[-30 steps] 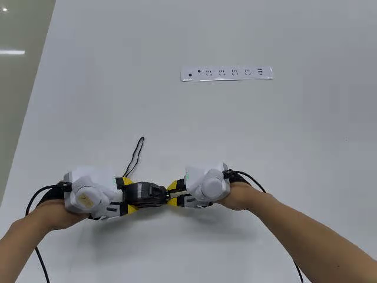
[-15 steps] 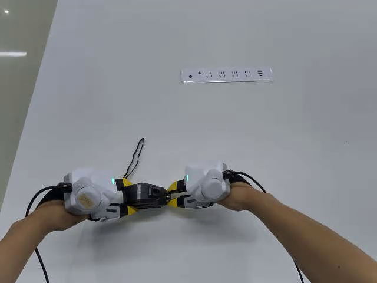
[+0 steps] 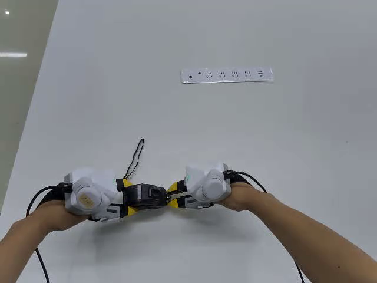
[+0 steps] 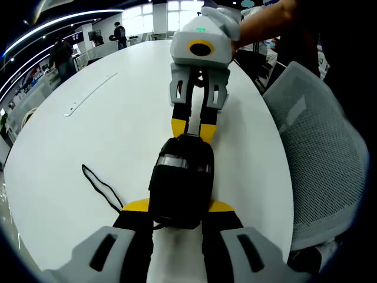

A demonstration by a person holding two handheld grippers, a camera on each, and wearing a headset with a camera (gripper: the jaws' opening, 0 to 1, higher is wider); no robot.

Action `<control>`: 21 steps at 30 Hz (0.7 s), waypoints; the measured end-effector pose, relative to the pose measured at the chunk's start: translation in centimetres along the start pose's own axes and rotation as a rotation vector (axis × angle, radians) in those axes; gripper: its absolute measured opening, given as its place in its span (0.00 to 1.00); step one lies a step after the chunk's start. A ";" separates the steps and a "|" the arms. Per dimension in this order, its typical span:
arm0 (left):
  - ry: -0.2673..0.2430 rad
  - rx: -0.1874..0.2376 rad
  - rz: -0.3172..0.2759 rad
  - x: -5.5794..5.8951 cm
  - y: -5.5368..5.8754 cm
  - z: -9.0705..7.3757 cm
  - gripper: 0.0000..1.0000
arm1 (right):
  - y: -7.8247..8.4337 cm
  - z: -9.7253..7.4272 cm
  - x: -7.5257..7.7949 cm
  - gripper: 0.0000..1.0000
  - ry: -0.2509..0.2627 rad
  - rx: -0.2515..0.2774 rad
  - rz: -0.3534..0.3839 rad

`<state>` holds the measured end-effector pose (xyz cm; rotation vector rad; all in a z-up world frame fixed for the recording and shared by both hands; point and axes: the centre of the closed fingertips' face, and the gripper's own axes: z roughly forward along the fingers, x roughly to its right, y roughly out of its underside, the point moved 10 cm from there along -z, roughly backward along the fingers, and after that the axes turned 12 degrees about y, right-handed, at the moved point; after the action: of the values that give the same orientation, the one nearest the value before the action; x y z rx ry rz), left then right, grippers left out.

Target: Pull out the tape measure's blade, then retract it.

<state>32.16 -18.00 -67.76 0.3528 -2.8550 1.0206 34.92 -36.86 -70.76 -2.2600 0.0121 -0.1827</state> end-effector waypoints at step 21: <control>0.001 0.002 -0.004 0.0 -0.1 0.1 0.27 | 0.8 -0.8 0.2 0.09 0.000 0.001 0.007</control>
<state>32.16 -18.10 -67.76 0.3585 -2.8512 1.0230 35.04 -37.95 -70.86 -2.2591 0.0195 -0.1789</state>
